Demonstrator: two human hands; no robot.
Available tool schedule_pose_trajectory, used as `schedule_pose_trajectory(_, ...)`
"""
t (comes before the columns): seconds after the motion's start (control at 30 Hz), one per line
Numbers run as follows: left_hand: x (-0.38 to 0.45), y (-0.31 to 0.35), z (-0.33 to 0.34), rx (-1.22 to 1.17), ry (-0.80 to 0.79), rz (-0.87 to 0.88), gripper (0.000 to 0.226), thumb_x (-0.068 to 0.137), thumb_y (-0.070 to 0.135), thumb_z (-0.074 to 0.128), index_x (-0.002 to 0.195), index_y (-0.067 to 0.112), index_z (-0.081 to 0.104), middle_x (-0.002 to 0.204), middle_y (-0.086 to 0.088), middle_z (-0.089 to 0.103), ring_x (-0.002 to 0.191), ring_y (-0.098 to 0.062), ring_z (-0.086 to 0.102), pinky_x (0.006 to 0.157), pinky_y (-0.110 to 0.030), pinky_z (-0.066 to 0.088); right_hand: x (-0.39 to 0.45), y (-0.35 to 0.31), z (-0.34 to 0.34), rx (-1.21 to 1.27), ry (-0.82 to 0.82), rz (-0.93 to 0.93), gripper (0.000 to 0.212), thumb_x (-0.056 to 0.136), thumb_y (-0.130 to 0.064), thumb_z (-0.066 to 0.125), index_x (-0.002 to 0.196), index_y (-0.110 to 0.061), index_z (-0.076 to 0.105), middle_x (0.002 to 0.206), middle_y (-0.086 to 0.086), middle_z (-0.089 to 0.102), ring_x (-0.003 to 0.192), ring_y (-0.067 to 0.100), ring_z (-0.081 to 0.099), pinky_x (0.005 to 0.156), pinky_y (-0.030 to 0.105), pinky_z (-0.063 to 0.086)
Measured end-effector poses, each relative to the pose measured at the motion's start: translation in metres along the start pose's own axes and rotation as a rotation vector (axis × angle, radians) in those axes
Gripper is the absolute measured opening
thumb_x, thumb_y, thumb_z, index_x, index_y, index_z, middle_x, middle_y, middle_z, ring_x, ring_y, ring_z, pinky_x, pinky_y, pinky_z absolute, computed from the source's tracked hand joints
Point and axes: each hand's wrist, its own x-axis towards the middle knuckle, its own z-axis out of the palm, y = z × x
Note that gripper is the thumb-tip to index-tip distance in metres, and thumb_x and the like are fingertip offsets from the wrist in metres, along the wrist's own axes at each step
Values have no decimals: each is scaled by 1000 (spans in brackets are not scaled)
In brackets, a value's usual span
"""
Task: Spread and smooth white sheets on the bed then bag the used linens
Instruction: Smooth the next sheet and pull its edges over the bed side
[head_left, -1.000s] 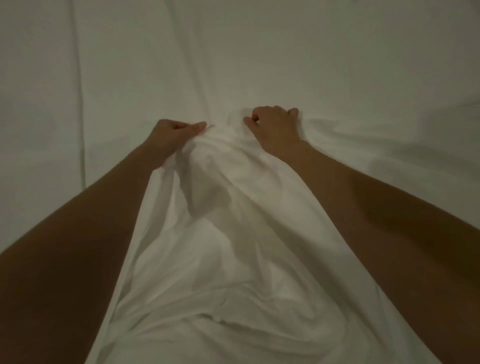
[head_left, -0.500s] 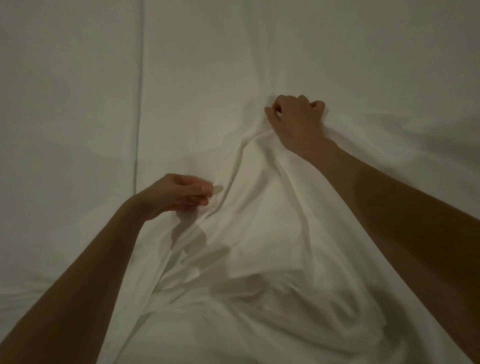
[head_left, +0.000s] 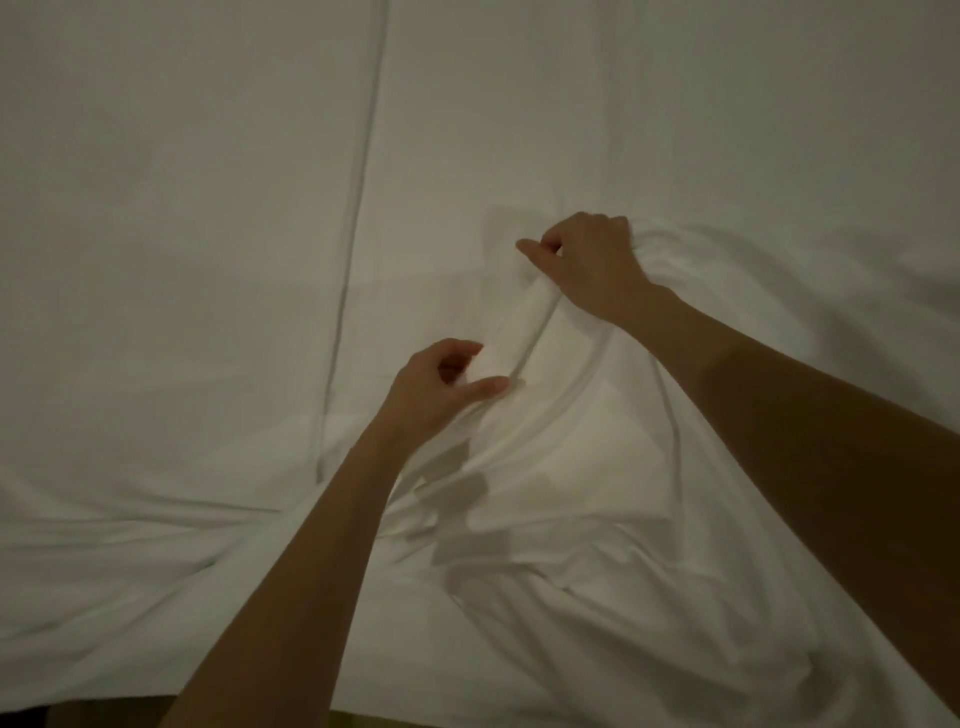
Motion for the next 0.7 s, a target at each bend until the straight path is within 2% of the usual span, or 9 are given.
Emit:
schedule_pose_trajectory(0.03,0,-2,-1,14,6,-5,29,78,40,78,96,21,65,86,7,66,75,-7,61,68,-17,46,1,-1,-2,13,30,12,52,100,-43,44,78,-2,68,77,12,65,82,28,57,89,35,27)
schedule_pose_trajectory(0.1,-2,-4,-3,0,1,-3,41,79,48,74,86,9,68,73,-7,63,66,-15,56,64,-27,43,4,-4,-3,-1,58,20,52,100,-43,42,83,-2,69,84,14,67,88,29,58,90,36,28)
schedule_pose_trajectory(0.13,-2,-5,-5,-28,4,1,45,78,50,73,79,6,67,66,-9,57,60,-17,52,61,-29,40,5,-4,-2,-12,57,25,51,101,-43,41,84,-3,69,85,14,67,89,29,59,91,36,29)
schedule_pose_trajectory(0.23,-4,-9,-13,-180,85,11,43,83,38,73,50,19,53,51,3,38,47,-11,35,49,-22,28,4,-3,4,-48,46,51,53,102,-44,37,74,-8,65,76,10,63,86,29,58,92,38,31)
schedule_pose_trajectory(0.33,-1,-9,-28,-307,182,5,40,80,42,75,58,14,57,58,-3,37,54,-13,32,50,-24,25,1,-3,9,-70,28,57,56,103,-43,32,56,-16,43,58,1,45,74,25,50,90,39,30)
schedule_pose_trajectory(0.43,20,-10,-62,-282,209,-46,33,85,33,71,58,14,65,57,5,54,57,-9,44,54,-21,31,2,1,12,-194,83,1,51,104,-40,28,65,-15,50,70,4,52,80,23,47,89,41,27)
schedule_pose_trajectory(0.53,50,1,-101,-181,127,-63,23,73,37,76,59,19,73,56,5,60,65,-19,48,59,-30,36,10,2,17,-315,139,-28,46,105,-35,25,73,-15,51,74,7,50,85,28,52,85,42,29)
schedule_pose_trajectory(0.67,111,42,-132,87,112,4,18,76,36,79,75,20,71,53,13,64,53,-1,54,58,-15,43,32,5,12,-349,230,11,47,105,-34,25,84,-13,60,88,13,62,93,33,55,85,43,31)
schedule_pose_trajectory(0.7,125,52,-134,149,110,27,20,76,37,79,77,19,72,57,12,65,54,0,54,57,-13,43,38,7,9,-352,232,25,48,105,-34,25,88,-10,62,92,14,64,95,33,55,86,44,31)
